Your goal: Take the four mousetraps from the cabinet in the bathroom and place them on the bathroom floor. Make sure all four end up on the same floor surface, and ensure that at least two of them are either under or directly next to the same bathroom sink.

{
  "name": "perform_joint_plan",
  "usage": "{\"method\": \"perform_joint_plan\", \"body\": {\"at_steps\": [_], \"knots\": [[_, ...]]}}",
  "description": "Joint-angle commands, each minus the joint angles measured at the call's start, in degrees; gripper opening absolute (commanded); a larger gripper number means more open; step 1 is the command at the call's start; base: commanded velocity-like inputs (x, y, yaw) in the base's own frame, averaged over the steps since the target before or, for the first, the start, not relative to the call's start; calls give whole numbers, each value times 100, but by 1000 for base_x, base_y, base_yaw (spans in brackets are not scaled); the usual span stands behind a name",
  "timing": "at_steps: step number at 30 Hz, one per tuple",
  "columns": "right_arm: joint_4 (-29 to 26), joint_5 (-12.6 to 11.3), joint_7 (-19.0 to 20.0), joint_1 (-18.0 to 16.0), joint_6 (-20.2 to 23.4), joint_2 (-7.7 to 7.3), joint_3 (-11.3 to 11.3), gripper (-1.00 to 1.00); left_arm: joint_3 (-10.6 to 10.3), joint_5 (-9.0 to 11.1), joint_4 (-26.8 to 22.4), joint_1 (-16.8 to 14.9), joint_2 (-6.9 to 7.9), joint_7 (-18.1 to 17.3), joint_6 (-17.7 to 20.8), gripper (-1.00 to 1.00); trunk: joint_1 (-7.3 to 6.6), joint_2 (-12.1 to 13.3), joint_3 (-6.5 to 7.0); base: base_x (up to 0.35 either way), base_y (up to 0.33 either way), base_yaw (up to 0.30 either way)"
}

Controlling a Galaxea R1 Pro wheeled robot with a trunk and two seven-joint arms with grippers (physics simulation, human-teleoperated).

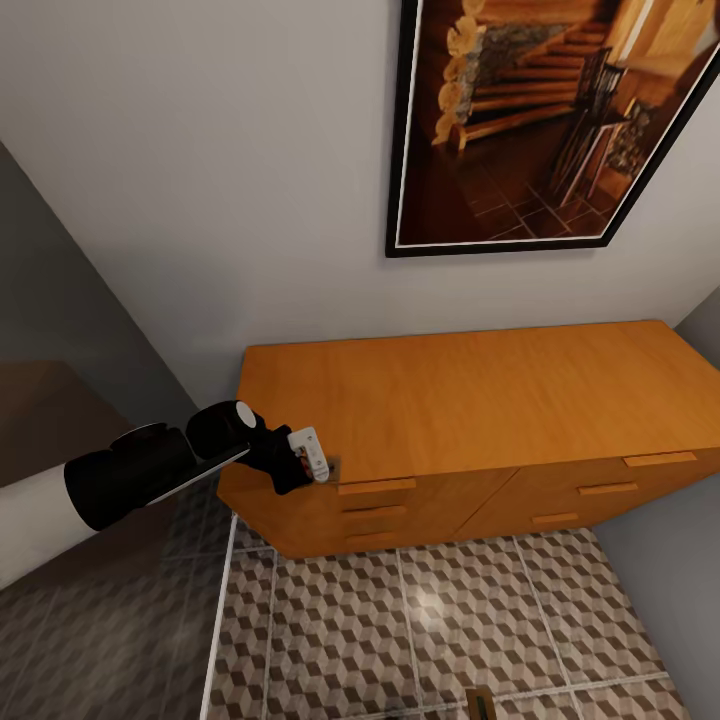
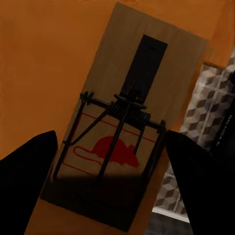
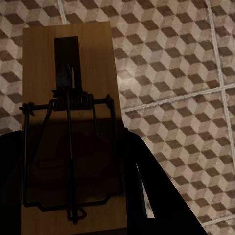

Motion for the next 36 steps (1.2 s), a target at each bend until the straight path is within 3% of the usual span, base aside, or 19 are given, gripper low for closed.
{"method": "perform_joint_plan", "body": {"at_steps": [1, 19, 36], "knots": [[5, -58, -29, -4, -18, 1, 50, -100, -3, -38, -13, -8, -5, -28, 8, -100, 3, -9, -9, 0, 0, 0], [5, -58, -28, -5, -18, 3, 50, -100, 41, -46, -189, -8, -26, -28, 18, -100, 3, -9, -9, 0, 0, 0], [5, -58, -30, -5, -18, 1, 50, -100, 413, -40, -484, -8, -15, -20, 46, -100, 3, -9, -9, 0, 0, 0]]}}
